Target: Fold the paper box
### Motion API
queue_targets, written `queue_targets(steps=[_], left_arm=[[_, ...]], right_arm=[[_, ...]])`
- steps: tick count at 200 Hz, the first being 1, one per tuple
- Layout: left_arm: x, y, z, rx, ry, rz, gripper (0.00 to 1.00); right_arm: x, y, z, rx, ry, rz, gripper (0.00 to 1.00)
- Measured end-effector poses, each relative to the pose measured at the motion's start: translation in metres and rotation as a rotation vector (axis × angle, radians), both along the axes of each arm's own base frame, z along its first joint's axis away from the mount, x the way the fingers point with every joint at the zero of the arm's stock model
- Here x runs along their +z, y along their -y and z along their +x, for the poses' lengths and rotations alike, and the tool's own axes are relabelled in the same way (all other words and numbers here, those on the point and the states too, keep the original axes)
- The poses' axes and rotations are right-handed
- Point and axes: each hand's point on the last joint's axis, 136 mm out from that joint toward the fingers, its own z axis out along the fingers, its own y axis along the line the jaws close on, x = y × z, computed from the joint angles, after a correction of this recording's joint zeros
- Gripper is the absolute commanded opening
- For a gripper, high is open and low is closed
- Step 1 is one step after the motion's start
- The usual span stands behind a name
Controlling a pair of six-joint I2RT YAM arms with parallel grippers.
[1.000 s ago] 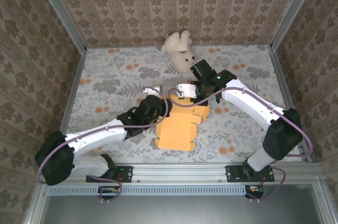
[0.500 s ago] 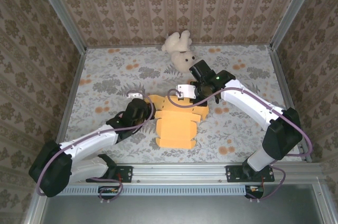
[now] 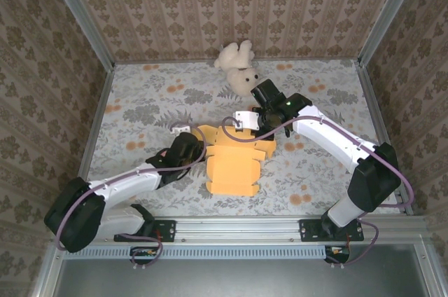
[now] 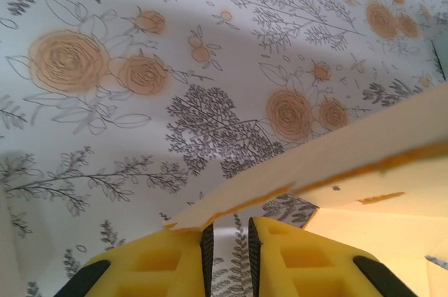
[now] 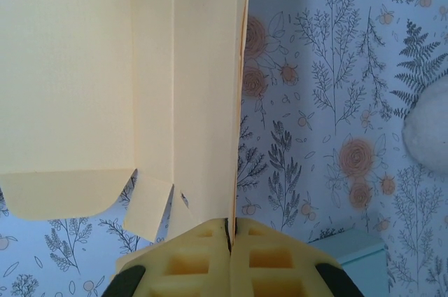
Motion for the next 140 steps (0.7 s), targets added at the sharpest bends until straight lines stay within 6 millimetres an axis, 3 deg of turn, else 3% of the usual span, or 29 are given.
queue_targets(steps=[77, 140], left_arm=[[0.016, 0.072, -0.013, -0.162, -0.005, -0.101, 0.22], [0.012, 0.087, -0.009, -0.169, -0.022, -0.13, 0.21]], right_arm=[[0.0, 0.006, 0.005, -0.046, -0.002, 0.003, 0.0], [0.0, 0.006, 0.005, -0.048, -0.002, 0.003, 0.0]])
